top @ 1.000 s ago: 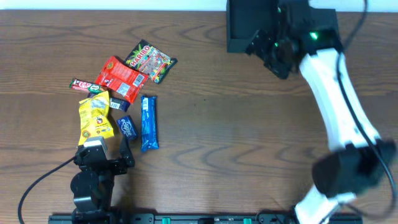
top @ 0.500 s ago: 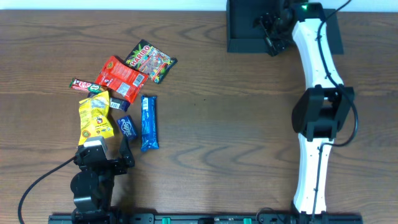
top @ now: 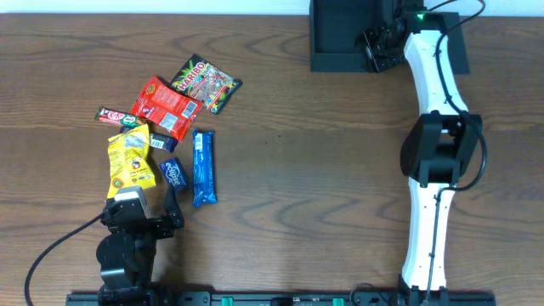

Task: Pack container
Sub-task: 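Reach the right gripper to the green box's far edge and grip it, then drag the green box with the right gripper toward the table center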

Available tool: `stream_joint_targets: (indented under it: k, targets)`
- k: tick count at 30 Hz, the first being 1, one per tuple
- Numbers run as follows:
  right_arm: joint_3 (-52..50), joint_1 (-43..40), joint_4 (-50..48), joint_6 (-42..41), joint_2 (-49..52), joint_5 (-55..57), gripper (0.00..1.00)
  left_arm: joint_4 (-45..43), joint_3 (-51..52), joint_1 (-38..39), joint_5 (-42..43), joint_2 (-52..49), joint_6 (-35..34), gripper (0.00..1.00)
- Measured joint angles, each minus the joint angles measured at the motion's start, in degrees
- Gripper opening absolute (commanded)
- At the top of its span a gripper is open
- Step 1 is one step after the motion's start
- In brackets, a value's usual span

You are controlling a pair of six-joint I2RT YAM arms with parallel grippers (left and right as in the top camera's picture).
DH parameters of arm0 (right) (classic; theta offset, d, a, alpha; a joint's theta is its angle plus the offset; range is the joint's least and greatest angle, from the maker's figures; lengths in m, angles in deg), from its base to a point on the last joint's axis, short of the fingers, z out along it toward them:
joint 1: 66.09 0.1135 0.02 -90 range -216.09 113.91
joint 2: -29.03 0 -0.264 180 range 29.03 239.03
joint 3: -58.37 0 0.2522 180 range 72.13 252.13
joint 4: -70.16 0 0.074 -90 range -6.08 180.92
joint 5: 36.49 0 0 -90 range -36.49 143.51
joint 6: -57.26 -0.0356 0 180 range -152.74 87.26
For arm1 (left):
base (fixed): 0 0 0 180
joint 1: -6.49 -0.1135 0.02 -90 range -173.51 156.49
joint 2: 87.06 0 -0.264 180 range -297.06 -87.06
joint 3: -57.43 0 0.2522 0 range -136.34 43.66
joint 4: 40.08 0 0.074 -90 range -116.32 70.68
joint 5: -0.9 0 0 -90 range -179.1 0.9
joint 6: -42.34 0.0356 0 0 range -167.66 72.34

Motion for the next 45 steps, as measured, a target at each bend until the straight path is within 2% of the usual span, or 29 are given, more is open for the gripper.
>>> stream_joint_targets:
  k: [1, 9, 18, 32, 37, 42, 45]
  targets:
    - [0.00, 0.00, 0.22, 0.00, 0.00, -0.02, 0.30, 0.00, 0.00, 0.00, 0.00, 0.00, 0.00, 0.95]
    - [0.42, 0.00, 2.51, -0.28, 0.00, -0.15, 0.13, 0.00, 0.00, 0.00, 0.00, 0.00, 0.00, 0.95]
    - [1.53, -0.02, 9.51, -0.48, 0.00, -0.79, 0.02, 0.00, 0.00, 0.00, 0.00, 0.00, 0.00, 0.95]
    - [1.92, 0.44, 23.78, 1.81, -1.18, 0.94, 0.02, 0.00, 0.00, 0.00, 0.00, 0.00, 0.00, 0.95]
    - [1.33, 3.02, 29.11, 8.41, -3.02, 7.52, 0.02, 0.00, 0.00, 0.00, 0.00, 0.00, 0.00, 0.95]
    - [1.09, 9.44, 38.23, 23.08, -8.46, 15.04, 0.01, 0.00, 0.00, 0.00, 0.00, 0.00, 0.00, 0.95]
    - [1.07, 12.35, 38.21, 28.13, -10.51, 17.46, 0.01, 0.00, 0.00, 0.00, 0.00, 0.00, 0.00, 0.95]
